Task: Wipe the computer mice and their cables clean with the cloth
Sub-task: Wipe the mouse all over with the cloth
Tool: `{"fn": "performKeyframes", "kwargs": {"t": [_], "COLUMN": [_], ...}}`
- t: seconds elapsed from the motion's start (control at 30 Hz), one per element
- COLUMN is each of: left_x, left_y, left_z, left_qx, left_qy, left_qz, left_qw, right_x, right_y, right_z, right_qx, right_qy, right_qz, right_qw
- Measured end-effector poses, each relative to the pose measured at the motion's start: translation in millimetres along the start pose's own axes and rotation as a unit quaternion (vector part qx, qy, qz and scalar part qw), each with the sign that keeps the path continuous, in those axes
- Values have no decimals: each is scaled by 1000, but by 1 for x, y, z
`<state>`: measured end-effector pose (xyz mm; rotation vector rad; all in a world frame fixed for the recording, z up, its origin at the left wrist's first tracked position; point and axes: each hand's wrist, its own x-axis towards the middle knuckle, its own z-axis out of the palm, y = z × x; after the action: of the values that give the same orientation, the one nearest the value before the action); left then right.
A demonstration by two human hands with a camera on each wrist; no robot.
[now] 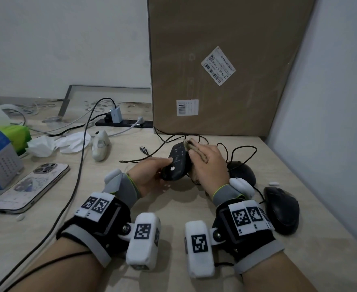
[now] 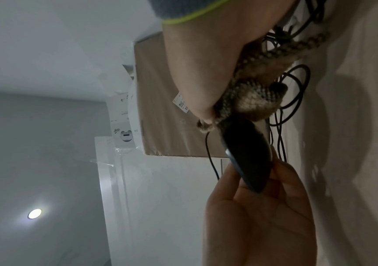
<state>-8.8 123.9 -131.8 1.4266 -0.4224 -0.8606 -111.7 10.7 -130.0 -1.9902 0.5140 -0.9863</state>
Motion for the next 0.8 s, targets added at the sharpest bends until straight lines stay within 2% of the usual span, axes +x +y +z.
{"fn": "performKeyframes", "kwargs": {"t": [0.13,0.33,0.47,0.57,0.8], "left_x": [4,2,1,-1,-13], "left_y": [2,6,7,8,12], "left_z": [-3,-4,-5,-6,-16], "left_qx": [-60,-103,-38,33,191], "left_qy": [74,115,95,64,-11], "left_qz": [-5,2,-11,-32,-57], "left_qw": [995,988,995,997,980], "right_x": [-6,-13,-13,-12,-7], "right_y": [-6,-15,-16,-15,-11], "right_z": [4,3,1,-2,-3], "right_qx": [11,14,4,-25,-67], "right_qy": [-79,-116,-74,-70,-67], "right_qz": [-32,-43,-57,-61,-47], "right_qw": [996,992,996,995,994]}}
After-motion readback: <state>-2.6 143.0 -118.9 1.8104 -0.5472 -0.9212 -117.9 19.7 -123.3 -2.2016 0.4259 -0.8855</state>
